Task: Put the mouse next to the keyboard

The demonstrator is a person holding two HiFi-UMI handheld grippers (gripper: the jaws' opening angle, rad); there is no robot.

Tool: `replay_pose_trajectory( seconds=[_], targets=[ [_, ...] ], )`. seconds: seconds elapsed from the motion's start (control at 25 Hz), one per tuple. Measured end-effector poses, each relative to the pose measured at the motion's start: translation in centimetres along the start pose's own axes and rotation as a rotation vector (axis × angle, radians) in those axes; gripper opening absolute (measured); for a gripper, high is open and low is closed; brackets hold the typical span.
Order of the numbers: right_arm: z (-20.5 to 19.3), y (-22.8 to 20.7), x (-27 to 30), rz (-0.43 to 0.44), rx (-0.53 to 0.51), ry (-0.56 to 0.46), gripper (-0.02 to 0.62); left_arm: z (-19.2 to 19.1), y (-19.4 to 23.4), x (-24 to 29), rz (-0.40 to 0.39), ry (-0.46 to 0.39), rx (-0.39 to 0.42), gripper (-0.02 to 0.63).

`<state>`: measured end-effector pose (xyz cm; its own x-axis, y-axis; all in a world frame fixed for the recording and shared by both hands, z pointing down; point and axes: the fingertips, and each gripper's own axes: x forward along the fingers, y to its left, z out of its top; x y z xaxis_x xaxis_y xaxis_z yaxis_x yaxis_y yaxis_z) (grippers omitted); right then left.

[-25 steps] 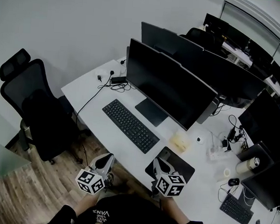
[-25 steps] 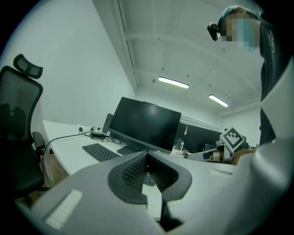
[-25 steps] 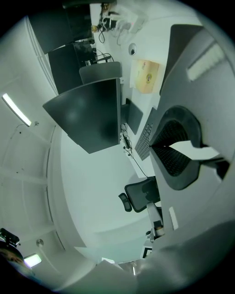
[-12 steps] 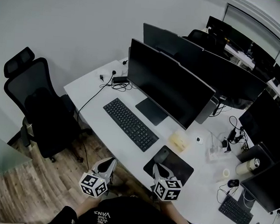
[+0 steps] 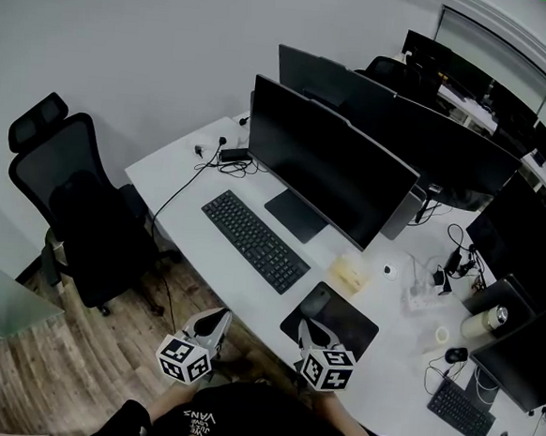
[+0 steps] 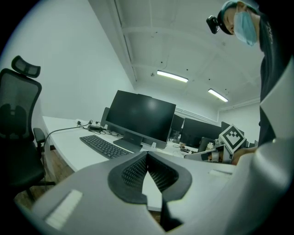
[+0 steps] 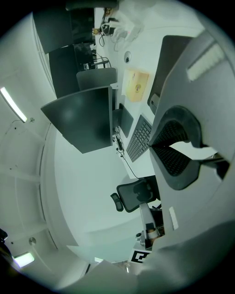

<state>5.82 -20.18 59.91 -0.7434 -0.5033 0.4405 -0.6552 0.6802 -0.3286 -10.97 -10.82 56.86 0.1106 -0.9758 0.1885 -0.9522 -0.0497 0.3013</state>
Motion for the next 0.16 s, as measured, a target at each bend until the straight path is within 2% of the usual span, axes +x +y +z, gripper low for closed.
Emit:
replay_pose_trajectory(
  seconds=[0.16],
  targets=[
    [-0.02, 0.21, 0.29, 0.000, -0.002, 0.002, 0.005, 0.06, 0.30, -0.13, -0.001, 0.002, 0.002, 0.002]
  ],
)
